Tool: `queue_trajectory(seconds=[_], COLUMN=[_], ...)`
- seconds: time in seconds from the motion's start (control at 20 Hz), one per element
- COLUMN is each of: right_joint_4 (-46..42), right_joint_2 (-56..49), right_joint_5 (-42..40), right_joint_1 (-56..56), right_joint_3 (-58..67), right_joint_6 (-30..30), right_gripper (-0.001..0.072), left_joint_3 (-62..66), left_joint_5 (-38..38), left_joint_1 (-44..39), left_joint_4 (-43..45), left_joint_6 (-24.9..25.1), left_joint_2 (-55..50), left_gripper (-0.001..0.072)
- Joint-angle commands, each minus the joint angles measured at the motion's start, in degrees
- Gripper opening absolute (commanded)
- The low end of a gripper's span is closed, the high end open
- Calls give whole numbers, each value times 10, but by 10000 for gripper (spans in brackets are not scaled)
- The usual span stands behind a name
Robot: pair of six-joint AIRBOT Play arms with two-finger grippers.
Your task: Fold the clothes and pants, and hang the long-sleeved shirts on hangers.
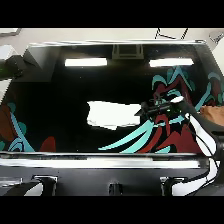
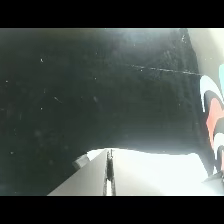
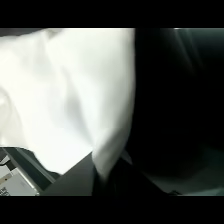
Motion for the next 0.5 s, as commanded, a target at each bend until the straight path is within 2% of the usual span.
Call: queue_trajectory(seconds=[0.0, 0.1, 0.25, 0.45], right_joint_4=[25, 24, 16, -43], right_joint_2=[5, 29, 71, 90], right_joint_5=[87, 136, 147, 184], right_joint_1=[-40, -93, -182, -301], right_joint_3=[73, 155, 280, 408], right_joint_6=[-41, -11, 67, 147], right_gripper=[40, 40, 40, 40], left_joint_3=[0, 0, 0, 0], left_joint_5=[-1, 0, 1, 1], left_joint_1=[0, 0, 0, 0], left_joint_4=[0, 0, 0, 0], left_joint_6=[-1, 1, 8, 16], left_joint_2=[0, 0, -1, -1], left_gripper=[22, 23, 23, 23])
